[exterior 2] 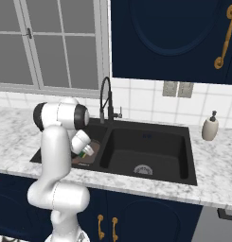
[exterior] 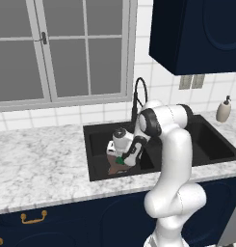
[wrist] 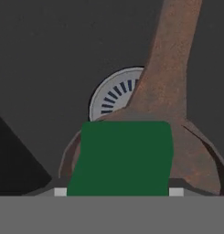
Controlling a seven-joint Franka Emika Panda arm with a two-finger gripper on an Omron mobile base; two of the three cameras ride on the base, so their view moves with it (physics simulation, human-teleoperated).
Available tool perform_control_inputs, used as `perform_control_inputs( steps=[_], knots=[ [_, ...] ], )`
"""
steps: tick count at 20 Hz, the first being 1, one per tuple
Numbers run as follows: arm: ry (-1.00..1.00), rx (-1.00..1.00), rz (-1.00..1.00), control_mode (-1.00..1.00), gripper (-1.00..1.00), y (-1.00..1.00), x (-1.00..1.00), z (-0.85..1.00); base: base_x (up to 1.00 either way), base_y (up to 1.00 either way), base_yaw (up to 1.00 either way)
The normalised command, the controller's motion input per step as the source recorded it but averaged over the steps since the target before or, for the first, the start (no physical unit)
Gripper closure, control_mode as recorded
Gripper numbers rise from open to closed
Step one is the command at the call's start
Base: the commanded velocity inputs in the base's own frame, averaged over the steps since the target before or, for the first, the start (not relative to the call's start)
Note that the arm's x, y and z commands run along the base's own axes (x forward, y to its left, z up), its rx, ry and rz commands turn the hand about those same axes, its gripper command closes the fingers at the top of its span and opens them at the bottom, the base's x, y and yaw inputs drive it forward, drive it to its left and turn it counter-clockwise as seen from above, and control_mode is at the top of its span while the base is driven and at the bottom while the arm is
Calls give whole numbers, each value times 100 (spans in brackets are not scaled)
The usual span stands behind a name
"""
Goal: Pick the pan and sponge and place them into the sink. Then turn on the water.
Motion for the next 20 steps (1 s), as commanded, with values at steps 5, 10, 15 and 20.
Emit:
perform_control_inputs(
  steps=[5, 10, 15, 20],
  knots=[
    [0, 0, -3, -100, 100, 4, 35, -41, 0, 0, 0],
    [-1, 0, -3, -100, 100, 1, 31, -28, 0, 0, 0],
    [-3, 0, -1, -100, 100, 0, 26, -17, 0, 0, 0],
    [-13, 0, 0, -100, -100, 0, 19, -4, 0, 0, 0]
  ],
)
